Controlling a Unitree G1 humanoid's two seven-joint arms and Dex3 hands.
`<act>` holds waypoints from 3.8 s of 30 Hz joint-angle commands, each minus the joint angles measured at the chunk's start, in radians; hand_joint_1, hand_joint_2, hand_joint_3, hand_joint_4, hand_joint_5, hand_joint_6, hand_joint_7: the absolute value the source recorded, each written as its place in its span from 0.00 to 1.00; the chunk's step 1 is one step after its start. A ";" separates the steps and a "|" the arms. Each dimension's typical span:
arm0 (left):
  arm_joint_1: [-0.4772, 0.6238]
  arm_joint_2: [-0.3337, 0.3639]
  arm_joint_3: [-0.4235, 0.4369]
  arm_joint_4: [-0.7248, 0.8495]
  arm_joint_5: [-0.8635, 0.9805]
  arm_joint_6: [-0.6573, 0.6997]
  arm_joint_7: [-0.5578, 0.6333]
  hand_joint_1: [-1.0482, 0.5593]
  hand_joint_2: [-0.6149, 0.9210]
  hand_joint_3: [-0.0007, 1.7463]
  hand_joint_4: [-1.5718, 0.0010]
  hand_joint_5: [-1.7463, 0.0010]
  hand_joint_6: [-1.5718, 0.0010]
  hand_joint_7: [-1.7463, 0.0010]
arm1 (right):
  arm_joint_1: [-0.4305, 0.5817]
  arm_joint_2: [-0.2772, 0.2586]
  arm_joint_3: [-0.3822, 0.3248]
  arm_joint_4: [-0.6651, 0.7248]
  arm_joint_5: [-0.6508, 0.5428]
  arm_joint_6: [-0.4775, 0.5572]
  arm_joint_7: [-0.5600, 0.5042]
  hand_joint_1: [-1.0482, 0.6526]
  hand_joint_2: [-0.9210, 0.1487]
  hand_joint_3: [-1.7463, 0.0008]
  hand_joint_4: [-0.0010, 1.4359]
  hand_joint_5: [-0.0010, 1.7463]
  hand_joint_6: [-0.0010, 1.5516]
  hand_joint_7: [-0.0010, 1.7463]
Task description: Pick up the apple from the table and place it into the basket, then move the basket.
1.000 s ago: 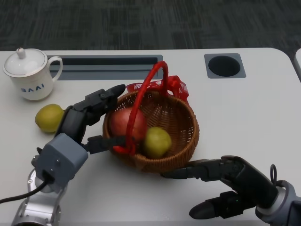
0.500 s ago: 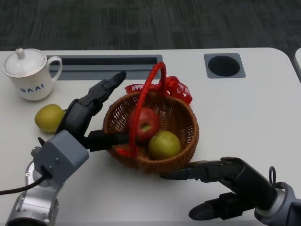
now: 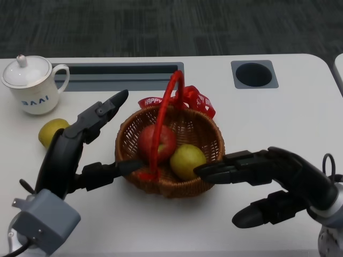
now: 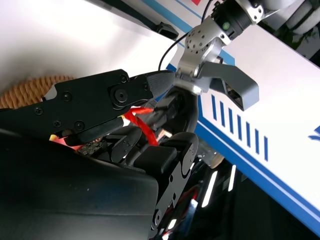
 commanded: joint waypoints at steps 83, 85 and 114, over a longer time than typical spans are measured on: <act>0.233 0.011 0.085 -0.427 -0.105 0.096 -0.030 0.35 0.89 0.00 0.49 1.00 0.54 1.00 | -0.794 -0.147 0.981 0.578 -1.688 0.131 -1.545 0.28 0.00 0.96 0.69 0.66 0.76 0.01; 0.238 0.008 0.087 -0.433 -0.106 0.095 -0.027 0.35 0.90 0.00 0.50 1.00 0.54 1.00 | -0.791 -0.142 0.965 0.576 -1.661 0.121 -1.526 0.32 0.00 0.95 0.71 0.55 0.72 0.00; 0.343 -0.066 0.092 -0.506 -0.072 0.043 0.007 0.33 0.92 0.00 0.49 1.00 0.55 1.00 | -0.745 -0.067 0.690 0.724 -1.385 0.375 -1.242 0.38 0.00 0.87 0.81 0.12 0.61 0.00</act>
